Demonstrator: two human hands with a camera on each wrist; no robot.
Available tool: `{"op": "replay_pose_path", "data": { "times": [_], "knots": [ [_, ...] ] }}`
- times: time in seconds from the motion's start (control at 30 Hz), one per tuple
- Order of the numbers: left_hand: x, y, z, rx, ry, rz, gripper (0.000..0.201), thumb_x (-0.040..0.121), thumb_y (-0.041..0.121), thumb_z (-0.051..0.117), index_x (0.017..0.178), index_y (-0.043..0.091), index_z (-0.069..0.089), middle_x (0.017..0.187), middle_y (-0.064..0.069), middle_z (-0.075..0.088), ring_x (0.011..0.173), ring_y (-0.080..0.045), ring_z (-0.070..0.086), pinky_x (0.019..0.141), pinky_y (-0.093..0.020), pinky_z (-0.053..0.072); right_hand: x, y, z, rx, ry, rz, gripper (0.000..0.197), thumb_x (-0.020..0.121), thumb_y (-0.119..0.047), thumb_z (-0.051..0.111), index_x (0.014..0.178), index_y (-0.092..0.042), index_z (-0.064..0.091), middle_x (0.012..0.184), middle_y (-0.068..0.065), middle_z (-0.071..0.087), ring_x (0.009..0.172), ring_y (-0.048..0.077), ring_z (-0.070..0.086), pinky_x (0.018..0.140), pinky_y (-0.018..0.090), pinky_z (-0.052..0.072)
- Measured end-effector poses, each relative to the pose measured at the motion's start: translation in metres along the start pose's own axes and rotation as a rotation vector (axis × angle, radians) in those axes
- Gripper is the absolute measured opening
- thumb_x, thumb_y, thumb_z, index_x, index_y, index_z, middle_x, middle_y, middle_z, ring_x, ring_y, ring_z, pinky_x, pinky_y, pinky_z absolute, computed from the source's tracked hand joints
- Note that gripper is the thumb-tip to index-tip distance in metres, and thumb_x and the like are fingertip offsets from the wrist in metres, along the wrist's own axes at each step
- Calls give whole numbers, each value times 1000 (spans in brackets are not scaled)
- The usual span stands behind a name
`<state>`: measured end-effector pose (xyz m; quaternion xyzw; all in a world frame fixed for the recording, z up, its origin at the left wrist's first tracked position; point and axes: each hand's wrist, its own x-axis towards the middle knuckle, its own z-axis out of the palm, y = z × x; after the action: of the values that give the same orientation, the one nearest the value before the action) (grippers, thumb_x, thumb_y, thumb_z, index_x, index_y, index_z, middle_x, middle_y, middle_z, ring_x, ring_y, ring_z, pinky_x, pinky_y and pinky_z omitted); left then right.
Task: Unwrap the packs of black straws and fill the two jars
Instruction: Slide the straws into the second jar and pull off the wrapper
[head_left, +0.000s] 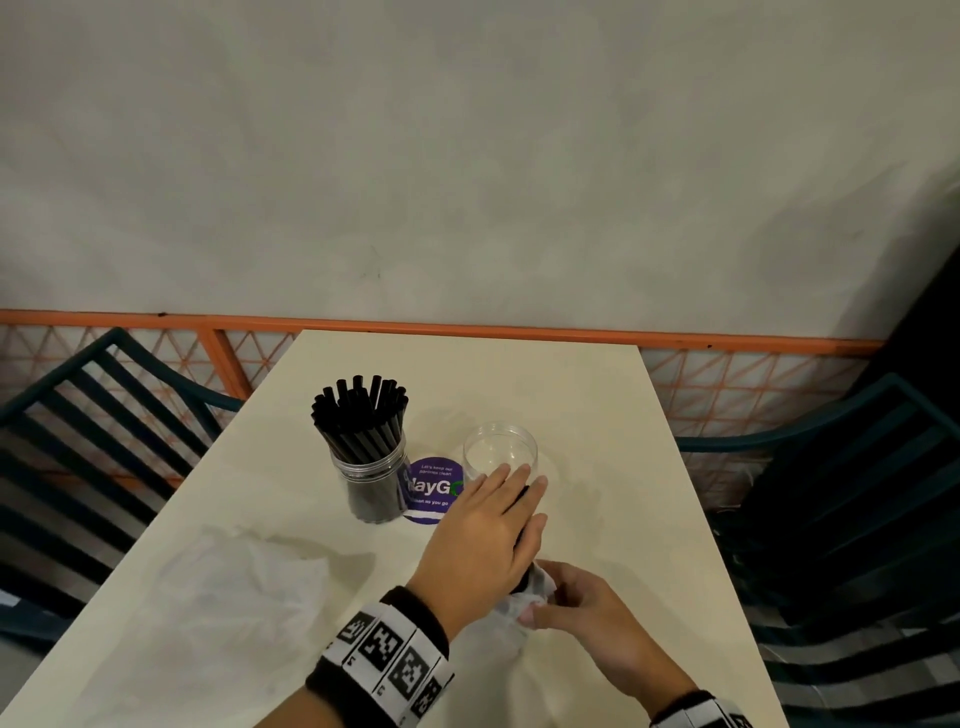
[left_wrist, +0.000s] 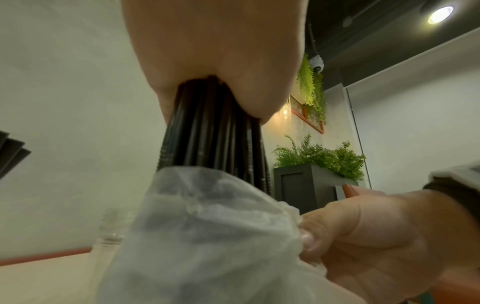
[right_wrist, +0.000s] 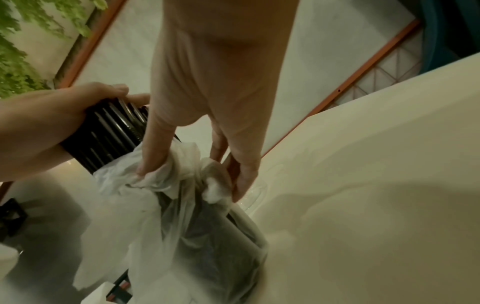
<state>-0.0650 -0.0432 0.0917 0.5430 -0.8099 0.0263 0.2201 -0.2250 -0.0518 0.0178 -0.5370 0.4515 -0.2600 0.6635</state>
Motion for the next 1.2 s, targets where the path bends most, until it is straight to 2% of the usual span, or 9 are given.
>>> {"op": "replay_pose_path", "data": {
  "times": [0.27, 0.37, 0.43, 0.53, 0.67, 0.77, 0.87, 1.07, 1.2],
  "knots": [
    [-1, 6, 8, -9, -41, 36, 43, 97, 39, 25, 119, 27, 59, 119, -2, 66, 110, -23, 61, 90, -33, 51, 1, -16, -9, -238, -26, 109, 49, 60, -33, 78, 88, 4, 60, 79, 10, 52, 73, 18, 48, 76, 35, 43],
    [5, 9, 8, 54, -61, -23, 52, 97, 39, 17, 120, 19, 59, 125, -2, 63, 116, -23, 57, 93, -36, 50, -9, -27, 0, -385, -65, 66, 9, 82, -29, 64, 86, -21, 61, 89, 0, 62, 85, 16, 56, 89, 31, 47],
    [5, 11, 7, 66, -64, -35, 56, 96, 41, 14, 121, 17, 58, 127, -1, 61, 119, -21, 55, 96, -35, 49, -12, -30, 4, -465, -106, 62, 16, 93, -25, 49, 89, -40, 46, 105, -6, 54, 105, 12, 50, 89, 20, 40],
    [5, 9, 8, 26, -55, -9, 53, 98, 35, 15, 114, 19, 63, 119, 2, 66, 112, -18, 60, 95, -30, 48, -11, -24, 5, -521, -100, 38, 13, 96, -30, 43, 102, -41, 39, 116, -4, 46, 112, 11, 45, 93, 19, 36],
    [5, 1, 6, -110, 38, -36, 49, 98, 42, 24, 104, 20, 67, 107, 4, 70, 106, -15, 62, 94, -27, 39, -9, -7, 4, -397, 83, -44, 18, 89, -24, 58, 105, -32, 57, 108, -3, 64, 102, 10, 58, 85, 19, 50],
    [8, -5, -2, -323, 159, -85, 46, 93, 52, 31, 116, 23, 60, 115, 3, 62, 112, -8, 49, 96, -21, 37, -16, -15, -3, -235, 263, -108, 29, 80, -8, 69, 90, -35, 65, 82, -10, 74, 82, 2, 65, 74, 13, 51],
    [18, -8, -12, -393, 190, -81, 46, 92, 54, 29, 127, 32, 51, 125, 5, 51, 116, -2, 39, 100, -6, 24, -24, -35, -24, -181, 437, -214, 30, 73, 0, 73, 95, -21, 70, 89, -2, 75, 86, 10, 66, 65, 8, 49],
    [53, -27, -18, -460, 7, -91, 56, 92, 48, 29, 142, 22, 28, 136, 5, 33, 118, -4, 41, 100, -24, 38, -7, -91, -59, -796, 723, -509, 35, 77, -10, 72, 111, -11, 64, 99, -1, 60, 99, 19, 51, 84, 32, 41],
    [78, -40, -7, -495, -45, -204, 79, 83, 54, 52, 143, 16, 17, 145, 3, 19, 127, -10, 36, 105, -21, 33, 28, -112, -71, -1092, 755, -636, 40, 75, -12, 72, 113, -11, 63, 110, 8, 63, 115, 18, 45, 110, 55, 24]
  ]
}}
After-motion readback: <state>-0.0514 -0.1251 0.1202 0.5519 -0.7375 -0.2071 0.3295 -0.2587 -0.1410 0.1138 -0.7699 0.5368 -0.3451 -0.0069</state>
